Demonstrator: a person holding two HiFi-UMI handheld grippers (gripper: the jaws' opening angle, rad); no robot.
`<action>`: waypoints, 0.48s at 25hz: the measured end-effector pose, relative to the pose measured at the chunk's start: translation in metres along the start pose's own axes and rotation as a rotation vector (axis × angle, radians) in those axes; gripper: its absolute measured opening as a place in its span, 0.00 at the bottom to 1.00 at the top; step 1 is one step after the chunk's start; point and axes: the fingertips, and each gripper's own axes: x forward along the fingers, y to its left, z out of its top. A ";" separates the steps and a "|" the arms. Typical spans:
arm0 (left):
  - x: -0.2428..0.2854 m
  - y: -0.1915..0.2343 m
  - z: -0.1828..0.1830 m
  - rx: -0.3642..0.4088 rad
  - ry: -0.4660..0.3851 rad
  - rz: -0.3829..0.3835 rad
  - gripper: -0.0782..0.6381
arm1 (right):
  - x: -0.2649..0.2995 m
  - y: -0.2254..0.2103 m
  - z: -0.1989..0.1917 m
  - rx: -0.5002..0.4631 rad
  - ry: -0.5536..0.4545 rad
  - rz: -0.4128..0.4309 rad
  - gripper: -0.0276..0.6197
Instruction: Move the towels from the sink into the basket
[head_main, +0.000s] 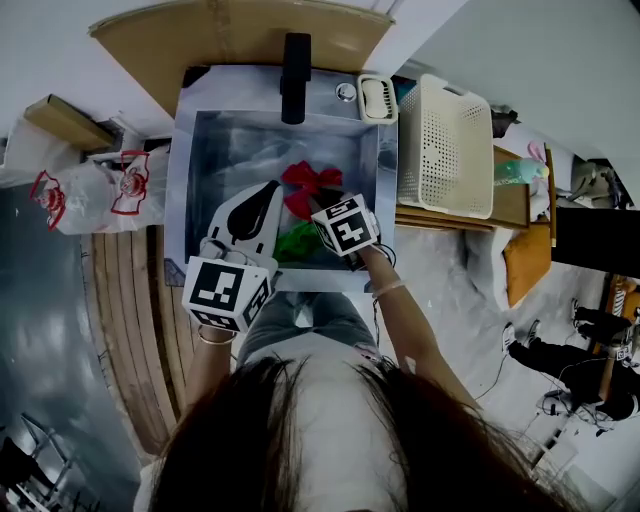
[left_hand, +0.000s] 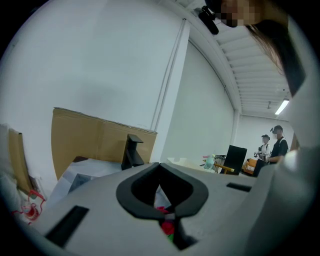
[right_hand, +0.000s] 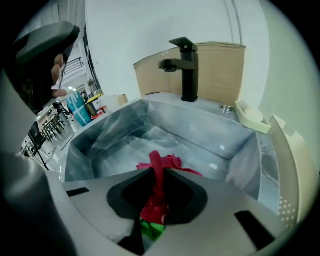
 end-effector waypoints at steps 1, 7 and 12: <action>0.000 -0.001 0.001 0.000 -0.001 -0.005 0.12 | -0.004 0.000 0.002 0.006 -0.011 -0.002 0.16; -0.003 -0.008 0.003 0.004 -0.004 -0.031 0.12 | -0.022 0.003 0.012 0.026 -0.054 -0.015 0.16; -0.006 -0.013 0.004 0.012 -0.005 -0.046 0.12 | -0.028 0.005 0.015 0.041 -0.083 -0.028 0.16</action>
